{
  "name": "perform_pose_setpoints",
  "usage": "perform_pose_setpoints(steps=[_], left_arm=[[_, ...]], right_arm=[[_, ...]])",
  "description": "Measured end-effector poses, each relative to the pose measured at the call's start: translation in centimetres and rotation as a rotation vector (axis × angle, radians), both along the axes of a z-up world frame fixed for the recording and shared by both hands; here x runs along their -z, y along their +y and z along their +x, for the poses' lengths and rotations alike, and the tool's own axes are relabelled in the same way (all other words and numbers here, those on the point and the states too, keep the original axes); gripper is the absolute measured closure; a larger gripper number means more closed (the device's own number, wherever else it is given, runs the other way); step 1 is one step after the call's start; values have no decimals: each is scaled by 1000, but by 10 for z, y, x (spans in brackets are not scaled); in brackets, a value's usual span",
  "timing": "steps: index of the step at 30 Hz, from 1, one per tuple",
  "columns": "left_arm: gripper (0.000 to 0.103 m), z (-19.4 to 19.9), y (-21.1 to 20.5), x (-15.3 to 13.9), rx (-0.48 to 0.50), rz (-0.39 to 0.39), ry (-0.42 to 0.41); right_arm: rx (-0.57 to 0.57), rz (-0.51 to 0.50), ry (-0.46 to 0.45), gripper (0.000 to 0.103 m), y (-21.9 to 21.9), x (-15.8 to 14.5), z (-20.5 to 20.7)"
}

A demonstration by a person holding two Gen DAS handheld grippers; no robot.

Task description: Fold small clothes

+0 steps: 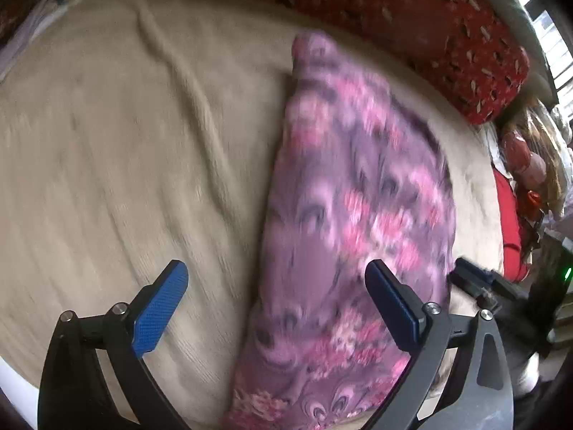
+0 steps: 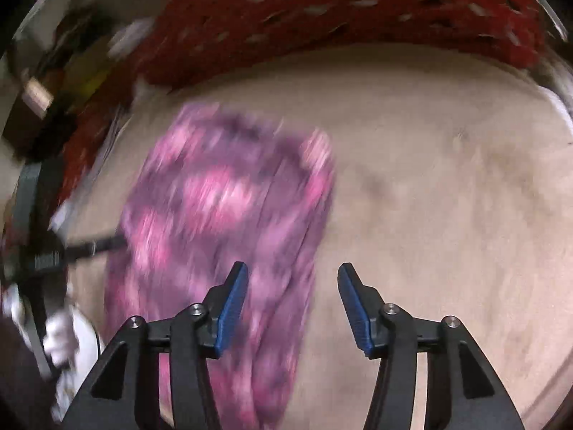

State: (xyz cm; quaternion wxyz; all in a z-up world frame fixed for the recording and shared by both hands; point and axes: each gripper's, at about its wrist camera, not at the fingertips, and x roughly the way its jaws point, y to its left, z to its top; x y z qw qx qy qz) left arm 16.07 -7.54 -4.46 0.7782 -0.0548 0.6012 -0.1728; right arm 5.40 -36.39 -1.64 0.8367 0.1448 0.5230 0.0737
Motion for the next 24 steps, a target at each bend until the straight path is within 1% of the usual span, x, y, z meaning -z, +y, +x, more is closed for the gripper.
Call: perform_pose_setpoints(steps=[1, 2, 3, 4, 6, 8, 9, 10, 11, 12, 13, 14, 16, 17, 19, 20, 21, 22, 24], left_arm=[[3, 1, -4, 8, -2, 20, 24], [2, -2, -6, 13, -10, 39, 28], [3, -7, -6, 9, -14, 50, 10], [3, -10, -6, 4, -6, 52, 7], [3, -23, 1, -7, 12, 28, -4], [3, -40, 11, -13, 10, 45, -40], [3, -46, 15, -10, 9, 62, -45], [3, -51, 19, 0, 8, 92, -35], [3, -52, 20, 13, 9, 120, -2], [0, -53, 20, 24, 7, 131, 20], [0, -56, 19, 27, 9, 138, -9], [0, -62, 16, 24, 15, 161, -53], [0, -67, 12, 23, 22, 188, -64], [0, -68, 13, 23, 15, 184, -61], [0, -64, 11, 26, 4, 159, -52], [0, -66, 14, 27, -2, 146, -53], [0, -68, 17, 27, -4, 145, -58], [0, -78, 36, 25, -7, 150, -64], [0, -83, 35, 24, -17, 170, -87]], right_arm=[[-27, -55, 32, 45, 9, 11, -8], [-38, -109, 63, 39, 16, 24, -13], [-19, -117, 43, 39, 17, 28, -17], [10, -105, 30, 38, 16, 26, -20], [72, -71, 69, 38, 10, 21, -26], [58, -88, 86, 36, 8, 11, -41], [26, -131, 86, 33, 10, 8, -51], [4, -178, 97, 21, 12, 9, -60], [-5, -208, 116, 10, 15, 14, -66], [-9, -230, 150, 8, 16, 23, -71], [-2, -232, 205, 6, 15, 38, -76], [10, -244, 241, 1, 16, 50, -80], [21, -308, 160, 0, 28, 50, -89], [48, -328, 152, 0, 31, 51, -92], [127, -313, 128, 0, 31, 51, -98], [144, -305, 115, 0, 32, 53, -105], [155, -297, 101, 0, 31, 53, -108], [160, -291, 91, 0, 30, 55, -114], [157, -279, 98, 0, 24, 56, -121]])
